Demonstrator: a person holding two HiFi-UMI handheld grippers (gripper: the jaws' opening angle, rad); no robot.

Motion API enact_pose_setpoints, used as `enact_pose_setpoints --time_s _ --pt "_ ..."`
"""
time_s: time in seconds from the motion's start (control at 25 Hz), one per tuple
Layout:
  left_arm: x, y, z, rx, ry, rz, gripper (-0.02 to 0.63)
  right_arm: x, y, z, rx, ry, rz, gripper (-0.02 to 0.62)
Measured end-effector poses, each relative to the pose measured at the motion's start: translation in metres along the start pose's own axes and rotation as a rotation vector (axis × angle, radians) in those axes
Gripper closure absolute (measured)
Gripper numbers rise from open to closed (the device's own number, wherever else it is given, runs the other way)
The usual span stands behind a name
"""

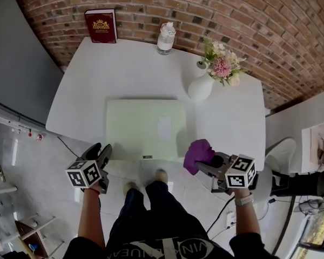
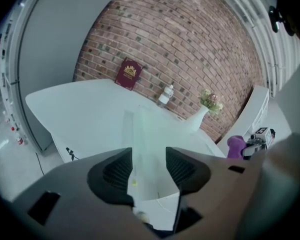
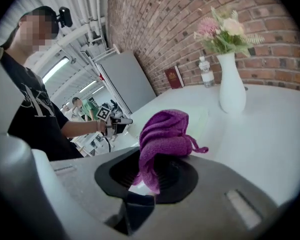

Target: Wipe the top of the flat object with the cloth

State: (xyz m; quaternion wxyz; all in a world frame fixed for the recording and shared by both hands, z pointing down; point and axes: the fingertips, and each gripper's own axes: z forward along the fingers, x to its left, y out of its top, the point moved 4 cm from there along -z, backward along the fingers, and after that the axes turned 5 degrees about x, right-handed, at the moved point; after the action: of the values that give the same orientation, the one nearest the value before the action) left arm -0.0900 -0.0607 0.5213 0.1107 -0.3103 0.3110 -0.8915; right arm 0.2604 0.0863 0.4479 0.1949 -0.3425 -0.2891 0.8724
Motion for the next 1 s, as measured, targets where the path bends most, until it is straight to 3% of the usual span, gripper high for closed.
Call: enact_pose_setpoints --time_s 0.16,0.28,0.52,0.68,1.0 --pt "0.002 0.005 -0.024 -0.098 0.058 -0.011 0.382 0.02 0.056 0.005 -0.081 0.028 -0.173 0.515" --pt "0.001 -0.01 -0.035 -0.124 0.107 -0.07 0.342 0.029 0.101 0.028 -0.102 0.061 -0.312 0.515" --pt "-0.017 -0.044 -0.031 -0.157 0.11 -0.231 0.308 0.038 0.167 0.088 -0.071 0.127 -0.51 0.515" --pt "-0.024 -0.056 -0.024 -0.156 0.119 -0.293 0.305 0.041 0.201 0.133 -0.023 0.128 -0.621 0.515" --pt "-0.016 -0.071 -0.002 -0.166 -0.008 -0.487 0.305 0.054 0.245 0.221 0.097 0.026 -0.832 0.515"
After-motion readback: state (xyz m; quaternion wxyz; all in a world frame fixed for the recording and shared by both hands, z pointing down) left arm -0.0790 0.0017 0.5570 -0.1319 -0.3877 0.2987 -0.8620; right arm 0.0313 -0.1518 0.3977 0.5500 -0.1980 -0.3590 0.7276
